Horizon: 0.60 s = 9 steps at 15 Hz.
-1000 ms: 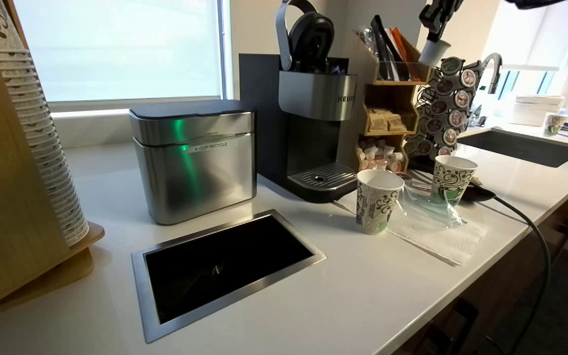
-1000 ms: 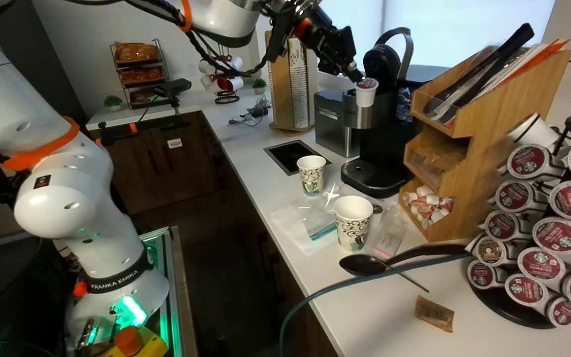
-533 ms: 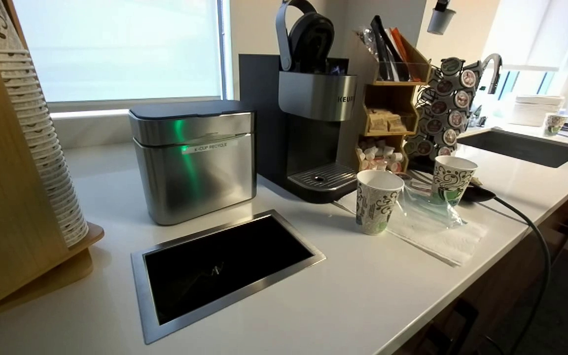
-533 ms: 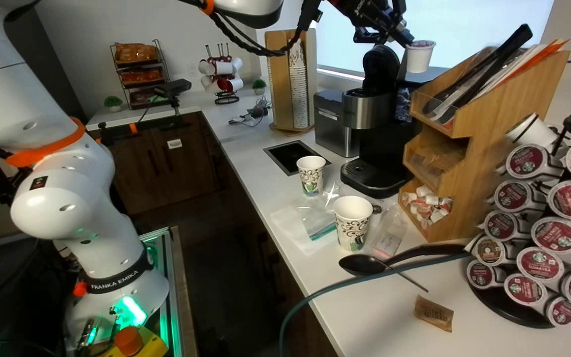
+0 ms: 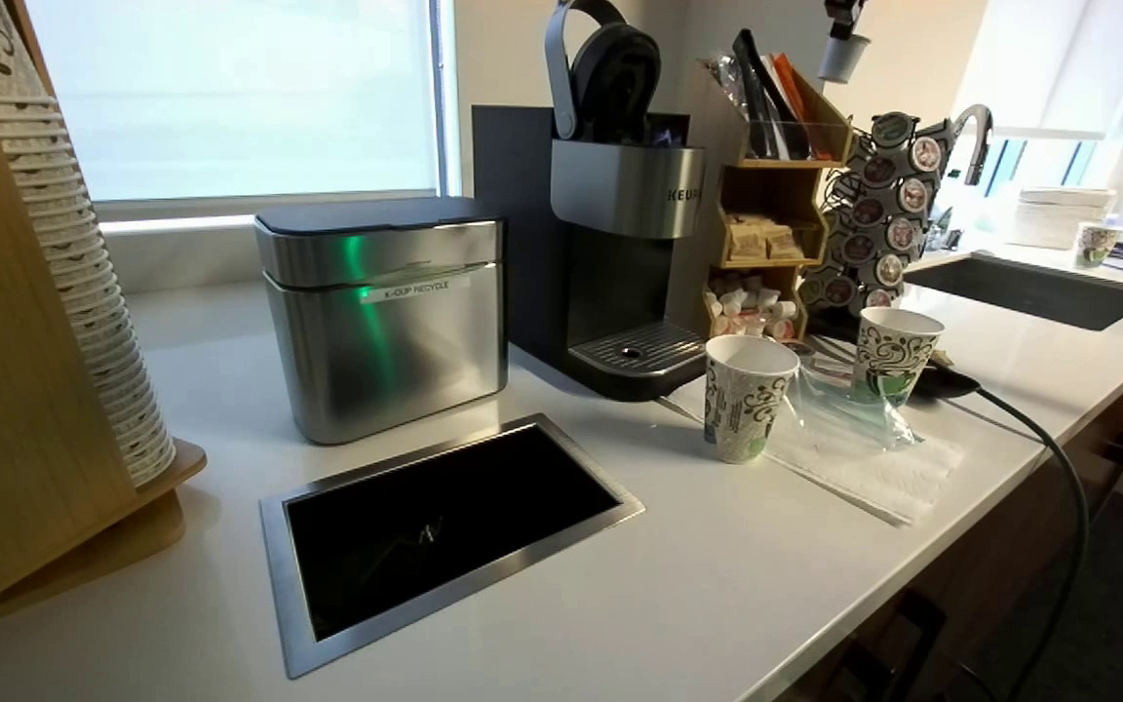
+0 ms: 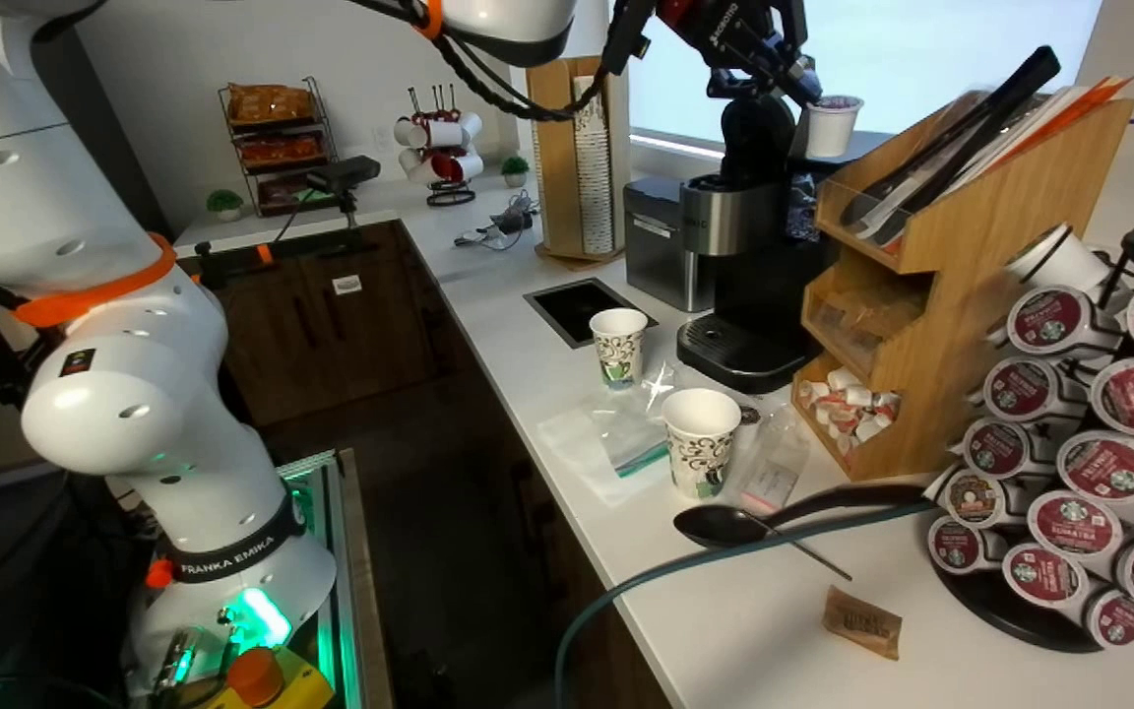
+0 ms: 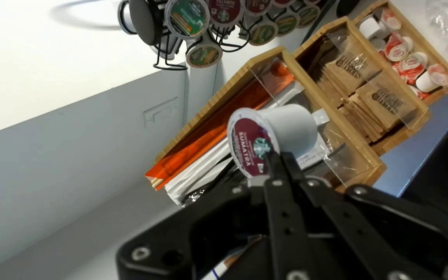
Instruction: Pick up the object from the cup and put it on the stand
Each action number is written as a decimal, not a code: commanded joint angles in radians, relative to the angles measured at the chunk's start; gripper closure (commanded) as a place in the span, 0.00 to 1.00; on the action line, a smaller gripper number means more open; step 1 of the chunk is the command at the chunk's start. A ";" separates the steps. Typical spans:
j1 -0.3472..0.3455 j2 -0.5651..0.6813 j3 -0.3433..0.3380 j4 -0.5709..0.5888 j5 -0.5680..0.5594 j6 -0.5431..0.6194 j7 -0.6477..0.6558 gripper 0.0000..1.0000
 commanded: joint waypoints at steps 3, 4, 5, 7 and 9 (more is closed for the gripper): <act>0.003 0.190 -0.013 0.189 -0.029 0.010 0.022 0.99; 0.006 0.214 -0.015 0.217 -0.018 0.006 0.017 0.99; 0.008 0.240 -0.017 0.248 -0.011 -0.001 0.016 0.99; 0.011 0.278 -0.023 0.295 -0.005 -0.013 0.014 0.99; 0.015 0.307 -0.028 0.331 0.003 -0.031 0.010 0.99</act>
